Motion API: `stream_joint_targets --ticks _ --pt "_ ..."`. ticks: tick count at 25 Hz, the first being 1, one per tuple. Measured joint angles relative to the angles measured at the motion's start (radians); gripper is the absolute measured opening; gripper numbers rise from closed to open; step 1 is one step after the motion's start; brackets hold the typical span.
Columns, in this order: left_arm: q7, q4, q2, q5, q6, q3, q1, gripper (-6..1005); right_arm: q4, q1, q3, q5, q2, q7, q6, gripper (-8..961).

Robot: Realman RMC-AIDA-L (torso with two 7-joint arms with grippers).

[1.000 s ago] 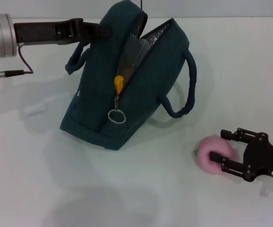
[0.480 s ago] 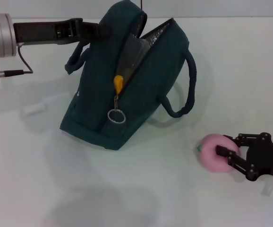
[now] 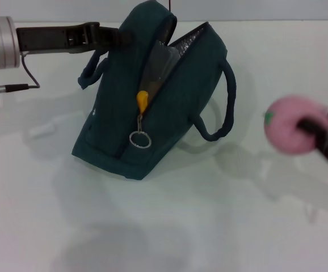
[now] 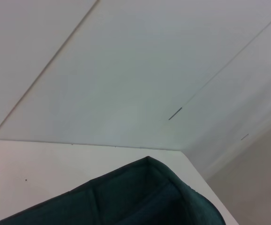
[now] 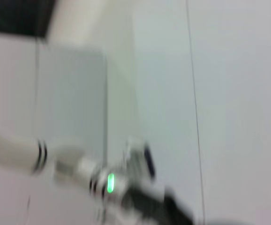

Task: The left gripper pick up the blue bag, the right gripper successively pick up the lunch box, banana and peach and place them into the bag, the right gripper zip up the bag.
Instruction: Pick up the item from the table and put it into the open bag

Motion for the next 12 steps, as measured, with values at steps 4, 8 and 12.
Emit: stream_joint_targets --ticks 4,8,12 --pt "0.005 0.0 -0.005 0.0 0.0 0.001 -0.004 55 -0.059 0.032 0.165 -0.001 0.065 -0.16 -0.009 173" --pt "0.004 0.0 -0.011 0.0 0.002 0.005 -0.012 55 -0.091 0.114 0.164 -0.007 0.09 -0.221 0.101 154" --pt "0.001 0.0 -0.018 0.0 0.005 0.006 -0.021 55 -0.088 0.232 0.126 -0.008 0.094 -0.235 0.21 125"
